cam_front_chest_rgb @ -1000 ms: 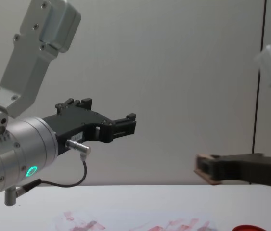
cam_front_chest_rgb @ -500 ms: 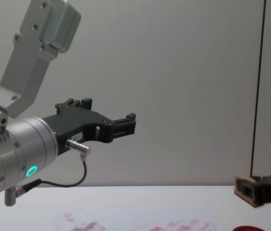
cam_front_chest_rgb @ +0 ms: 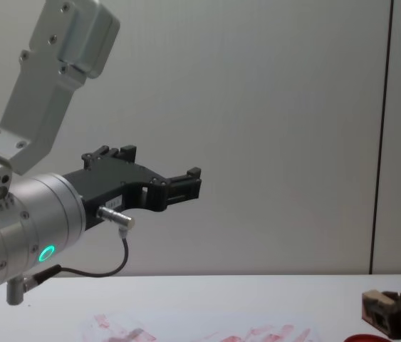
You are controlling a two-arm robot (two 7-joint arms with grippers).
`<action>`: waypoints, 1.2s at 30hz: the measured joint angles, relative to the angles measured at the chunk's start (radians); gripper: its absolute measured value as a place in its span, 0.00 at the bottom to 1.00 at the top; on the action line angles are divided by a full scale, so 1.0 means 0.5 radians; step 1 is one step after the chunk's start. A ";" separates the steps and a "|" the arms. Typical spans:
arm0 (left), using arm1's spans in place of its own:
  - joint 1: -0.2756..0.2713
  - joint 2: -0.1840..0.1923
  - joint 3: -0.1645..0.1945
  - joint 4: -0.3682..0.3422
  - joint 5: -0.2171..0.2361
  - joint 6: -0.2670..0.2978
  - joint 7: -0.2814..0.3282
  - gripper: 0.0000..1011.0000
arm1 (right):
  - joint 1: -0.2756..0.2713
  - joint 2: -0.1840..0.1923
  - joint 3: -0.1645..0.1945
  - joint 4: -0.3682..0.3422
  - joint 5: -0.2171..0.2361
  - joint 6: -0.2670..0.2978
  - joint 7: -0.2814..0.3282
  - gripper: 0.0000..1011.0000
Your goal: Use the one hand to pick up the stamp and affix it onto the A4 paper.
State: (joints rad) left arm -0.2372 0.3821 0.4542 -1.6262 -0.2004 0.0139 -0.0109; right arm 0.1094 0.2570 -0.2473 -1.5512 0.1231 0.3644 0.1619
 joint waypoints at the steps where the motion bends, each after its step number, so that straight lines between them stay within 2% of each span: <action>1: 0.000 0.000 0.000 0.000 0.000 0.000 0.000 0.99 | 0.002 -0.001 -0.002 0.009 -0.007 -0.002 0.003 0.22; 18: 0.000 0.000 0.000 0.000 0.000 0.000 0.000 0.99 | 0.056 -0.043 -0.042 0.158 -0.118 -0.054 0.041 0.23; 19: 0.000 0.000 0.000 0.000 0.000 0.000 0.000 0.99 | 0.057 -0.044 -0.043 0.161 -0.121 -0.055 0.042 0.28; 21: 0.000 0.000 0.000 0.000 0.000 0.000 0.000 0.99 | 0.060 -0.046 -0.045 0.168 -0.125 -0.058 0.044 0.29; 22: 0.000 0.000 0.000 0.000 0.000 0.000 0.000 0.99 | 0.062 -0.048 -0.047 0.174 -0.129 -0.060 0.045 0.36; 25: 0.000 0.000 0.000 0.000 0.000 0.000 0.000 0.99 | 0.066 -0.052 -0.049 0.185 -0.136 -0.064 0.048 0.43; 29: 0.000 0.000 0.000 0.000 0.000 0.000 0.000 0.99 | 0.070 -0.055 -0.052 0.192 -0.142 -0.067 0.050 0.59; 30: 0.000 0.000 0.000 0.000 0.000 0.000 0.000 0.99 | 0.070 -0.055 -0.052 0.192 -0.142 -0.067 0.050 0.59; 33: 0.000 0.000 0.000 0.000 0.000 0.000 0.000 0.99 | 0.072 -0.057 -0.053 0.198 -0.146 -0.069 0.052 0.71; 36: 0.000 0.000 0.000 0.000 0.000 0.000 0.000 0.99 | 0.073 -0.058 -0.054 0.201 -0.148 -0.070 0.053 0.79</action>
State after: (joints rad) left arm -0.2372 0.3821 0.4542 -1.6262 -0.2004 0.0139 -0.0110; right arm 0.1460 0.2280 -0.2743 -1.4507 0.0491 0.3294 0.1883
